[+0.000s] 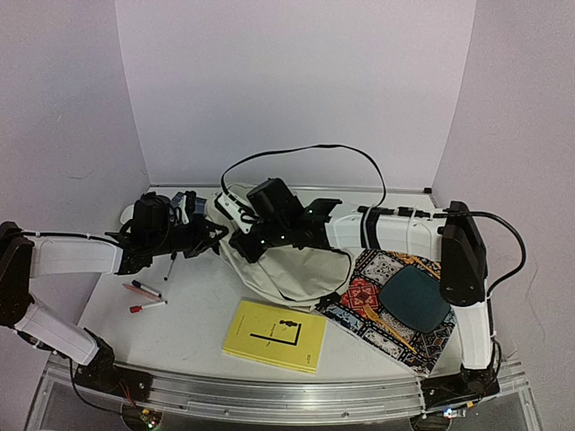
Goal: Pack the student bag
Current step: Pick up the largest pocket of the bag from the student bag, then unzip the largest pocket of the student bag.
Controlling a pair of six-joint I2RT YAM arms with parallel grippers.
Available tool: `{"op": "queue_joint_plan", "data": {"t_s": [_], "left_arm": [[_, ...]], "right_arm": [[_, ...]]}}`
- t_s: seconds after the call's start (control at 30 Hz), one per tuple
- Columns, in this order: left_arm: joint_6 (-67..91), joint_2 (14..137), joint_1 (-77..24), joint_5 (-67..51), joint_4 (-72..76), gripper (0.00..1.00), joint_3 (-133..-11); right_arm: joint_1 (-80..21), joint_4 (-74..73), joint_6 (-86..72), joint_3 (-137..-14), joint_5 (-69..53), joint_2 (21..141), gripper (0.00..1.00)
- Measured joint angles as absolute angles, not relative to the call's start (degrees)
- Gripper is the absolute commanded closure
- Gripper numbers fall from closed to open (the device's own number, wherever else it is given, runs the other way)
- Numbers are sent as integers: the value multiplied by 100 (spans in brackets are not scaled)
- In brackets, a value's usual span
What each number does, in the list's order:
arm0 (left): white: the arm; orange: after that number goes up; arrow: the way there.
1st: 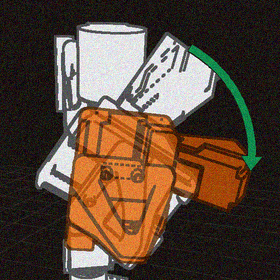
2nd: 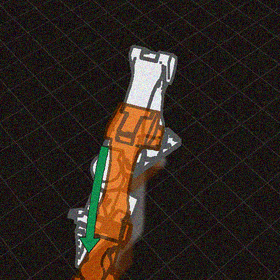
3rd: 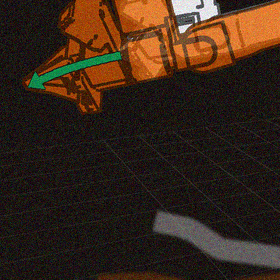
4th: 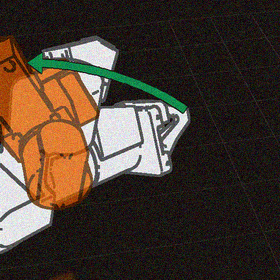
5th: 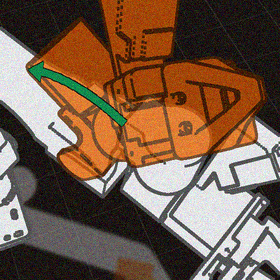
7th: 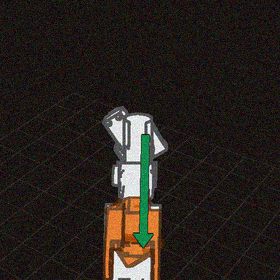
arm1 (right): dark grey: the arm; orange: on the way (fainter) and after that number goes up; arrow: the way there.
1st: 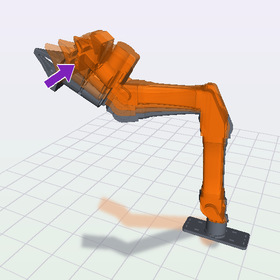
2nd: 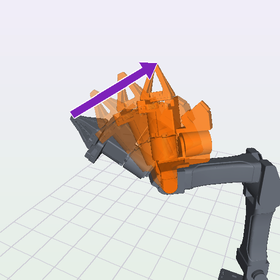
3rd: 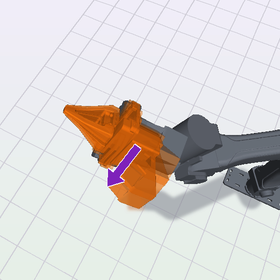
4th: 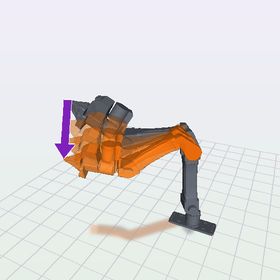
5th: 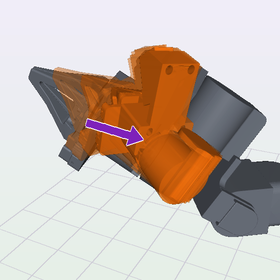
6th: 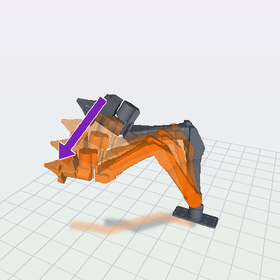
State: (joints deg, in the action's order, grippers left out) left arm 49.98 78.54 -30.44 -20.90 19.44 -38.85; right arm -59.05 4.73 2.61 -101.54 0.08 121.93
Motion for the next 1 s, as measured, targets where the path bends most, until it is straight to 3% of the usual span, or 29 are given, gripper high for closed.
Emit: {"op": "queue_joint_plan", "data": {"t_s": [0.07,1.0], "left_arm": [[4966,7852,-3044,-2088,1943,100,-3885],[4236,8211,-3065,-1385,1185,100,-4417]], "right_arm": [[-5917,471,277,-10154,9,12193,100],[-5927,588,-98,-8024,-610,10642,100]]}}
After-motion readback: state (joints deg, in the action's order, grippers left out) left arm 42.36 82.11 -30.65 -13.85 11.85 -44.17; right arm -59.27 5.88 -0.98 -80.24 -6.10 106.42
